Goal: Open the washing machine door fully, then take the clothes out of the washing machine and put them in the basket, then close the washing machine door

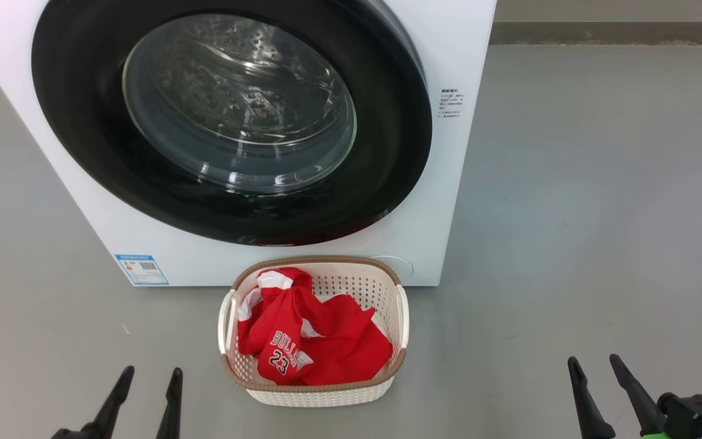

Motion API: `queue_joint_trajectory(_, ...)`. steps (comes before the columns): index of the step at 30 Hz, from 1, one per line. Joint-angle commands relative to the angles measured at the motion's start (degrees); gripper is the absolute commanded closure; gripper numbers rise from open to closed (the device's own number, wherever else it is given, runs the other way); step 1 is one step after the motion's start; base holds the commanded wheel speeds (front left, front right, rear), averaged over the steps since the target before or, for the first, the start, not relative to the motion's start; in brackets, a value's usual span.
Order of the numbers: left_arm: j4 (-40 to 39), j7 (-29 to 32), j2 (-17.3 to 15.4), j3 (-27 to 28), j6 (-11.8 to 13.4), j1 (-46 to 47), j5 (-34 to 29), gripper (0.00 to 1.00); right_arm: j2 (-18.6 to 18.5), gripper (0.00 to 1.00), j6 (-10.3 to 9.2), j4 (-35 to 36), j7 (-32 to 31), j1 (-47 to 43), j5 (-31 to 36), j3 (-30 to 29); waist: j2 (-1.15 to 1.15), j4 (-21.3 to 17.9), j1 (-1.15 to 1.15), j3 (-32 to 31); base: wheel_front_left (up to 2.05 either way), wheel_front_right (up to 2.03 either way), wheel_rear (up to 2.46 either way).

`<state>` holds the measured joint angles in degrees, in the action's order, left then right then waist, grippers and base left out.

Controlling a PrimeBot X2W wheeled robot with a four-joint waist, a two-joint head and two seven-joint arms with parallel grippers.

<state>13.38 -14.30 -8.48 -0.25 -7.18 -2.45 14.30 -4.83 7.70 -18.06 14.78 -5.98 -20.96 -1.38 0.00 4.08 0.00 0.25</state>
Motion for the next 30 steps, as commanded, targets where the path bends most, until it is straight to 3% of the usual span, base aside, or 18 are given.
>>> queue_joint_trajectory(1,-1.6,-0.7,-1.2,2.0,-0.3,0.9,0.3,0.00,-0.7,0.00,-0.21,1.5,0.2,0.0,0.5,0.9,0.00,0.0,0.00,0.0,0.00,0.00,0.00)
queue_joint_trajectory(18,-1.7,-0.7,-1.0,2.5,-0.3,0.4,-0.3,0.00,-0.2,0.00,-0.21,1.8,0.2,-0.5,0.5,0.4,0.00,0.0,0.00,-0.1,0.00,0.00,0.00)
queue_joint_trajectory(19,-0.3,0.0,0.0,0.3,0.0,-0.3,-0.1,1.00,0.6,1.00,0.00,0.3,0.0,-1.1,0.0,-0.6,0.00,0.0,0.00,-0.1,0.00,0.00,0.00)
queue_joint_trajectory(30,2.5,1.7,1.8,0.2,0.1,-0.4,4.8,1.00,1.7,1.00,0.00,-2.2,-1.6,-0.3,-4.5,-0.4,0.00,-0.2,0.12,-0.2,0.00,0.00,0.00)
